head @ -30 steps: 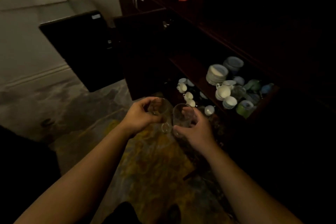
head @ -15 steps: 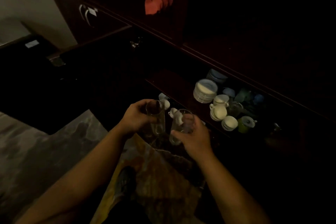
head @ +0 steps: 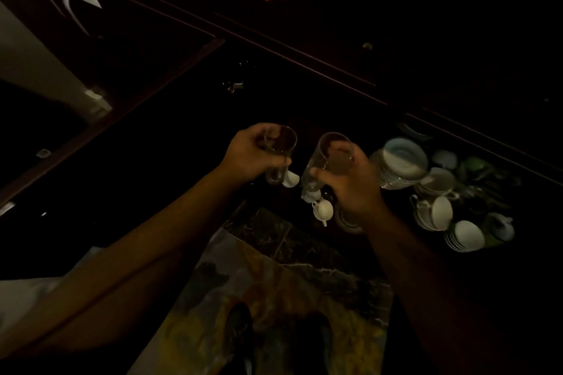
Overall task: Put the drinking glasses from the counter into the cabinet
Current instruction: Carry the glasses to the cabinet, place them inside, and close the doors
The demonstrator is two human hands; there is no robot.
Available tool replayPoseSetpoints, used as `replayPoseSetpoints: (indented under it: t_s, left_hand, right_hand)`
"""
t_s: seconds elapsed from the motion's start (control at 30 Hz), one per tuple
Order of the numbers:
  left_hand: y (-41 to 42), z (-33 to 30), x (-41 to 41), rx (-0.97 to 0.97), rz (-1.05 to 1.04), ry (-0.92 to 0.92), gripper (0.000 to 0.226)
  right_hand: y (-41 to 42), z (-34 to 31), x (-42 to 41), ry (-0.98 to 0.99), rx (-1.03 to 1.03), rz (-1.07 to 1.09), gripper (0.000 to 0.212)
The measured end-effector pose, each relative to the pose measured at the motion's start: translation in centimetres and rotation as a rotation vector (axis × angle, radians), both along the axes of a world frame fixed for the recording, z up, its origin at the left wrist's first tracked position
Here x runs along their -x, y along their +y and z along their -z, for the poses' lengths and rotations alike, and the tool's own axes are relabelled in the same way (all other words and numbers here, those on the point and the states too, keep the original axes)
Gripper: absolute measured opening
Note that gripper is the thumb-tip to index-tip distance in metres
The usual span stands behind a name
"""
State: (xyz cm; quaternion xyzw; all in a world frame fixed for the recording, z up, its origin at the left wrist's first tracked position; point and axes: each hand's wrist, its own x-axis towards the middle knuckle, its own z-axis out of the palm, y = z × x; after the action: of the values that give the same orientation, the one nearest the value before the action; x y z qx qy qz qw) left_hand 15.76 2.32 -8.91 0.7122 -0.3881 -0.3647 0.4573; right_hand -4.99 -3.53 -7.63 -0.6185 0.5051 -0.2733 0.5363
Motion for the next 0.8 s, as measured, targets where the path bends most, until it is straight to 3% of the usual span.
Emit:
replayPoseSetpoints:
  t_s: [0.2,0.33,0.47,0.63,0.8]
  left_hand:
    - [-7.7,4.5,-1.5,0.003,0.018,0.108,0.076]
    - [-11.4,6.8,-2.3,0.048,0.018,0.156,0.080]
    - [-14.2,9.0,-3.4,0.099,-0.024,0.151,0.060]
    - [-16.9,10.6,-5.3,0.063,0.003,0.128,0.068]
    - [-18.9,10.4,-6.0,0.040,0.071,0.131,0.063]
  right_hand:
    - [-7.8,4.7,-3.0,0.039,0.073,0.023,0.057]
    - [-11.7,8.0,-4.3,0.090,0.062,0.051,0.045]
    - [-13.9,10.4,-5.5,0.075,-0.023,0.104,0.032]
    - [-15.4,12.3,-7.2,0.097,-0.130,0.196,0.044]
    - [-16.5,13.3,-8.4,0.084,-0.210,0.245,0.021]
